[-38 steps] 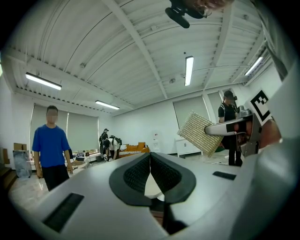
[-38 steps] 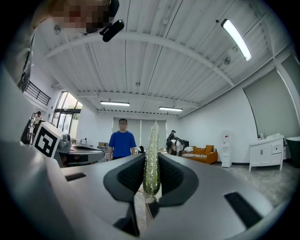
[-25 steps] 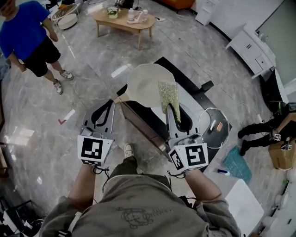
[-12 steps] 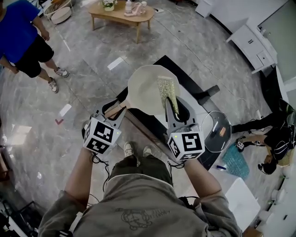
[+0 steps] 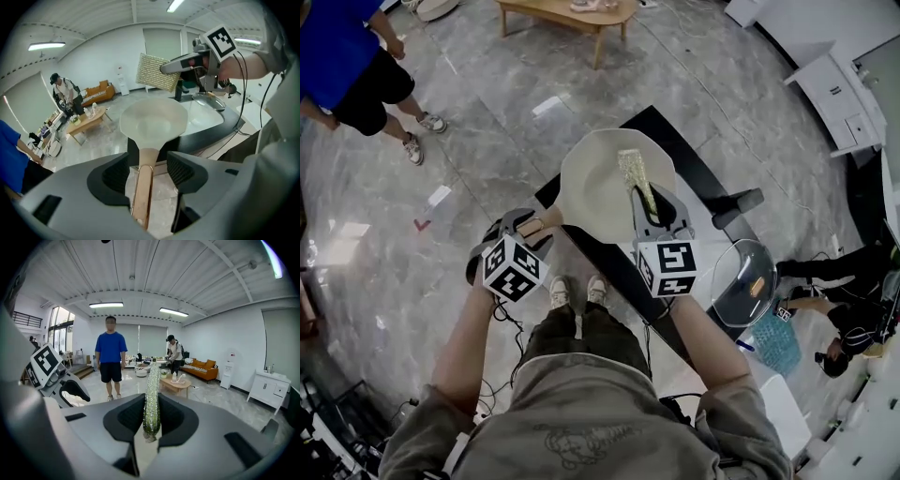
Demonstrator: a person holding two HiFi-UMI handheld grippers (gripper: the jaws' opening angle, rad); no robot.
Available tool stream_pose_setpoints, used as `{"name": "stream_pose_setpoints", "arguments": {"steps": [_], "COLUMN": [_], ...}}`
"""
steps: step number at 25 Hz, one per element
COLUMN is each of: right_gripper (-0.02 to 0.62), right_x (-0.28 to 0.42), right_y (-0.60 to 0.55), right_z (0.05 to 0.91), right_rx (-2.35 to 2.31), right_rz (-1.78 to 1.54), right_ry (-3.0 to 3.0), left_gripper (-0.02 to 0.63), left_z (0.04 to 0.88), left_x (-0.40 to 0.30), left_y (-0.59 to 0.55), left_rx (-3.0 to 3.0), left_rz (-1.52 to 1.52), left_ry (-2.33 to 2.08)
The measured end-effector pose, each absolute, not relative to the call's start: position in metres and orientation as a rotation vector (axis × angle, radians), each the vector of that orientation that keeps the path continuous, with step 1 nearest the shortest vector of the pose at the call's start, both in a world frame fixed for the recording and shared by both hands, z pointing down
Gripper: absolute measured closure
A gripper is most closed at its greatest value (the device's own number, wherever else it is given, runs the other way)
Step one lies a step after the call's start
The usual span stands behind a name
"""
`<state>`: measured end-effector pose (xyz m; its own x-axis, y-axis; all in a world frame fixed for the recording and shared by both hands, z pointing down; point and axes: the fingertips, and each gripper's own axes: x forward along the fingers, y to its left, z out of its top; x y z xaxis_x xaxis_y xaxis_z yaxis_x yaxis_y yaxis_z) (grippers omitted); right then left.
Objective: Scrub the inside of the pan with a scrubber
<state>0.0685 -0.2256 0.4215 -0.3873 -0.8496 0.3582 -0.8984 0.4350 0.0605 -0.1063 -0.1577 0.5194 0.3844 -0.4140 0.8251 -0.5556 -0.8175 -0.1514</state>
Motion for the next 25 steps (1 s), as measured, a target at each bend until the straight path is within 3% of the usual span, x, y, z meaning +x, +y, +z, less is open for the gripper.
{"name": "stream_pose_setpoints", "arguments": {"steps": [20,23,25], "right_gripper": [0.523,0.523,0.523], "right_x": [0.059,0.051,0.044], "right_y": [-0.321,-0.325,-0.326], "right_z": [0.588,0.604,0.609], "right_rx": [1.221,1.183,1.168], "right_rz": [0.144,0.159,0.166], "right_ry": [-2.042,-2.032,-2.044], "left_gripper": [0.37,0.48,0.499], "left_z": [0.625,0.627,0.629], "left_x": [-0.128,-0.131,-0.13], "left_y": [-0.163,-0.166,-0.164], "left_rx": [2.235,2.245,2.251], "left_rz": [1.682,1.731,1.732], "left_ry": [-0.699,-0.71,-0.693]}}
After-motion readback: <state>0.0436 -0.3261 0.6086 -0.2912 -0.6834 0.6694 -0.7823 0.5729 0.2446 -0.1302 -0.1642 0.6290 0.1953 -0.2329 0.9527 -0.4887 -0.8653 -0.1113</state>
